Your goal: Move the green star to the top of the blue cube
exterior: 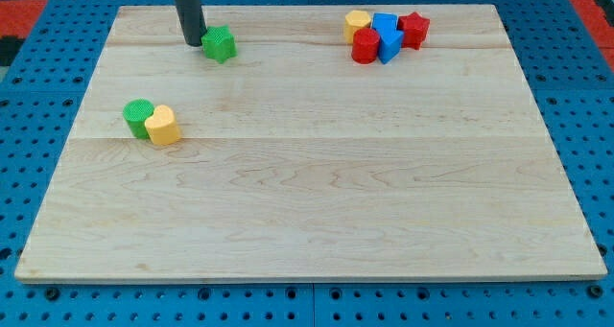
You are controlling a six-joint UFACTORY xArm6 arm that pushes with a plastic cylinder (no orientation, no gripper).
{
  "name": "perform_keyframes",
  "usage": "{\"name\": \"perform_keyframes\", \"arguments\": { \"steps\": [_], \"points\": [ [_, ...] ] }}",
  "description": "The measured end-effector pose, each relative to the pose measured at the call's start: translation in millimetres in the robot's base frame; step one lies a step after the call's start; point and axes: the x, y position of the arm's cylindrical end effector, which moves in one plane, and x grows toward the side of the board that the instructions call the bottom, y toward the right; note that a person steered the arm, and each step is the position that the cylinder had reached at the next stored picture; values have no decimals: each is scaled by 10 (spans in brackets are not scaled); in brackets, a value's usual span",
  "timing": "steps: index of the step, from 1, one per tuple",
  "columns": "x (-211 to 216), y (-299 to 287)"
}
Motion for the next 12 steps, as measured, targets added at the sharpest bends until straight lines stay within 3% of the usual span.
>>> {"name": "perform_keyframes", "arguments": {
  "steps": [2,9,12],
  "points": [
    [135,-266],
    [386,974],
    [-94,1242]
  ]
}}
